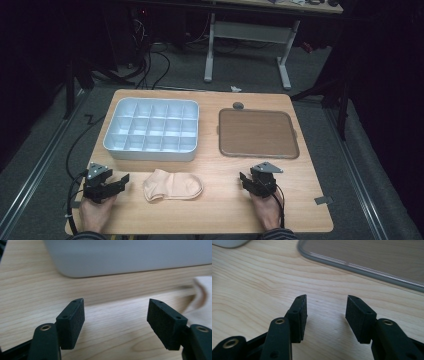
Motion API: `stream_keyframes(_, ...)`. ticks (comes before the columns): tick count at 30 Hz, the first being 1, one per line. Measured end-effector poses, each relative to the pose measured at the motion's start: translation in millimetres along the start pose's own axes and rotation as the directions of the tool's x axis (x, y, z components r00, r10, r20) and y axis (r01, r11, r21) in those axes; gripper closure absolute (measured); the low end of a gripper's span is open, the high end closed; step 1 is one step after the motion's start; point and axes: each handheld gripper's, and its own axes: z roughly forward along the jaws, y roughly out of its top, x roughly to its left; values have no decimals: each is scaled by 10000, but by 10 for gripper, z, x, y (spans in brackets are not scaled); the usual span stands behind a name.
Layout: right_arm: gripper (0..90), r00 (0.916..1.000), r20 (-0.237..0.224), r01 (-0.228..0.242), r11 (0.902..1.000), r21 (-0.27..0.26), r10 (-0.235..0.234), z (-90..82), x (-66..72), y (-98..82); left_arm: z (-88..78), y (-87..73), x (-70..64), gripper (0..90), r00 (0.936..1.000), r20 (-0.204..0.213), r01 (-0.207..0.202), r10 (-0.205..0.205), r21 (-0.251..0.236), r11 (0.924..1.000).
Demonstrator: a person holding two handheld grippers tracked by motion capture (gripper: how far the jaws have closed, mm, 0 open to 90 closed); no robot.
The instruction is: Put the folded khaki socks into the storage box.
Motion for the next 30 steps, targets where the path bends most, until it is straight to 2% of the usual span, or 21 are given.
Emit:
stream_keyframes(4,546,9987,-506,-18,9997,-242,6,-62,110,8,-62,53,-120,307,9977,675,113,-100,-180,9998)
stream_keyframes(6,556,9974,-717,-14,9995,-302,-8,-79,165,10,-57,69,-183,307,9962,871,96,-93,-28,10000)
stream_keyframes(9,559,9947,-1027,-8,9997,-234,-16,-76,256,2,-34,77,-294,307,9933,1151,-135,107,229,9996)
stream_keyframes(12,564,9890,-1470,98,9997,-244,-133,-75,375,13,-18,61,-385,311,9884,1519,-100,44,360,9993)
stream_keyframes(16,567,9790,-1984,412,9985,-368,-477,-79,545,75,2,51,-485,312,9847,1740,-144,50,529,9985)
stream_keyframes(20,560,9649,-2547,567,9977,-375,-644,-51,720,129,58,36,-612,313,9865,1577,-570,443,771,9954)
stream_keyframes(24,549,9523,-2929,759,9961,-457,-860,-14,877,140,133,25,-710,312,9910,1080,-883,791,832,9926)
stream_keyframes(30,548,9442,-3098,1044,9937,-417,-1122,110,1056,179,166,19,-740,324,9929,725,-1007,945,871,9911)
